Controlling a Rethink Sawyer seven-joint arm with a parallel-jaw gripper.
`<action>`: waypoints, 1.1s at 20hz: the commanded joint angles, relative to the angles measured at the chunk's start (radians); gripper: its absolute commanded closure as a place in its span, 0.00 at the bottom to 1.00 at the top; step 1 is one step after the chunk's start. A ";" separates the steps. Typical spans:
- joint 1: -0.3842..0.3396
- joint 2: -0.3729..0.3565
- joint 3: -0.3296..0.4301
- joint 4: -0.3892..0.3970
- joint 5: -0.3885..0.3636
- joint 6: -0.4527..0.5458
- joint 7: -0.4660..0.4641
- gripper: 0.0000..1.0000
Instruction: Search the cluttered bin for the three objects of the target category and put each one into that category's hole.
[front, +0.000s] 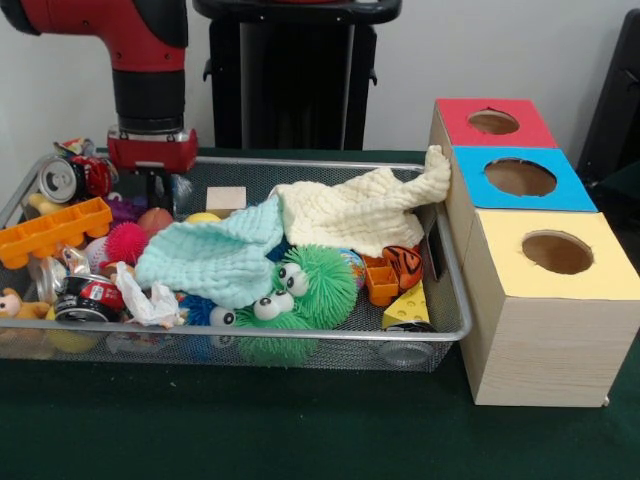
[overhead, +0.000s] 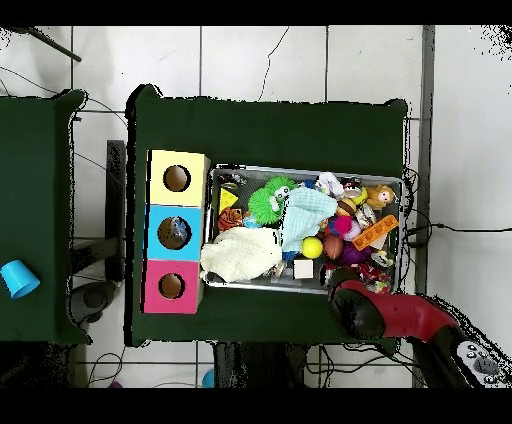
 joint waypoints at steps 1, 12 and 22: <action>-0.051 -0.147 0.133 0.082 0.087 0.227 -0.047 1.00; -0.086 -0.253 0.197 0.143 0.157 0.329 -0.074 1.00; -0.091 -0.281 0.217 0.158 0.177 0.357 -0.063 1.00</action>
